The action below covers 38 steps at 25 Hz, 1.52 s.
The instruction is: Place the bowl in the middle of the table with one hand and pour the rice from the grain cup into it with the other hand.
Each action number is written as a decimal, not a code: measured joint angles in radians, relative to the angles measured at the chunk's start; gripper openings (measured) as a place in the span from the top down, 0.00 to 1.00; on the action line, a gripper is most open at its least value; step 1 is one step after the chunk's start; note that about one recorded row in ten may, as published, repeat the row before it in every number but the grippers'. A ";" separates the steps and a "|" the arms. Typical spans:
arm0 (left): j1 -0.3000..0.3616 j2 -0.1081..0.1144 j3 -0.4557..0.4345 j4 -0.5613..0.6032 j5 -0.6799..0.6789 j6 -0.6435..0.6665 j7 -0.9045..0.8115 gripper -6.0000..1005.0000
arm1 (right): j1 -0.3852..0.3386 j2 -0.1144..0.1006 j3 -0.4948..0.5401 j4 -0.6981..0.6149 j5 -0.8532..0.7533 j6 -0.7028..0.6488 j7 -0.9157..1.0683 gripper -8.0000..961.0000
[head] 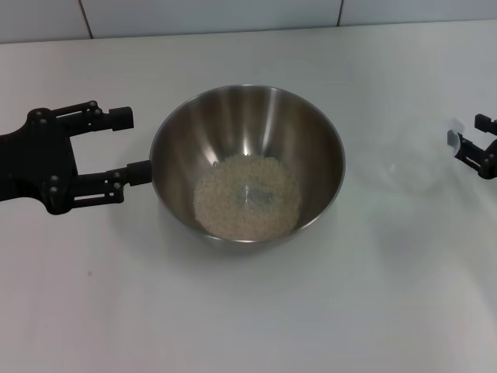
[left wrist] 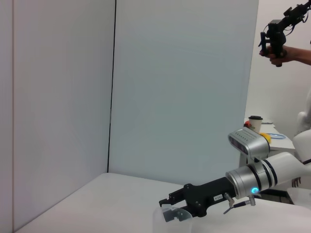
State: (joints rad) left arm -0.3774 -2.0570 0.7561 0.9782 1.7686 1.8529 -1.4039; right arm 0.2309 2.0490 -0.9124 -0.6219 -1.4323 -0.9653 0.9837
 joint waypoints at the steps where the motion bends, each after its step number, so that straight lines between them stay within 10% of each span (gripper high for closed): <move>1: 0.001 0.000 0.000 0.004 0.000 0.000 -0.002 0.23 | -0.003 0.000 0.000 -0.001 -0.001 -0.003 0.000 0.68; 14: 0.001 -0.001 0.004 0.013 0.000 0.000 -0.006 0.23 | -0.031 0.002 -0.008 -0.001 -0.001 -0.011 -0.009 0.23; 24: 0.007 -0.002 0.012 0.013 0.000 0.000 -0.005 0.23 | -0.143 0.018 0.023 -0.051 0.006 -0.179 -0.022 0.22; 29: 0.010 -0.002 0.012 0.013 0.000 0.001 -0.001 0.23 | -0.206 0.027 0.229 -0.079 0.006 -0.480 -0.039 0.22; 38: 0.013 0.007 0.038 0.029 0.046 0.011 -0.011 0.23 | -0.166 -0.047 0.333 -0.328 -0.257 -0.845 0.360 0.22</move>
State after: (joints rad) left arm -0.3646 -2.0504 0.7941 1.0074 1.8149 1.8643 -1.4151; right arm 0.0652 2.0022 -0.5790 -0.9495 -1.6889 -1.8099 1.3433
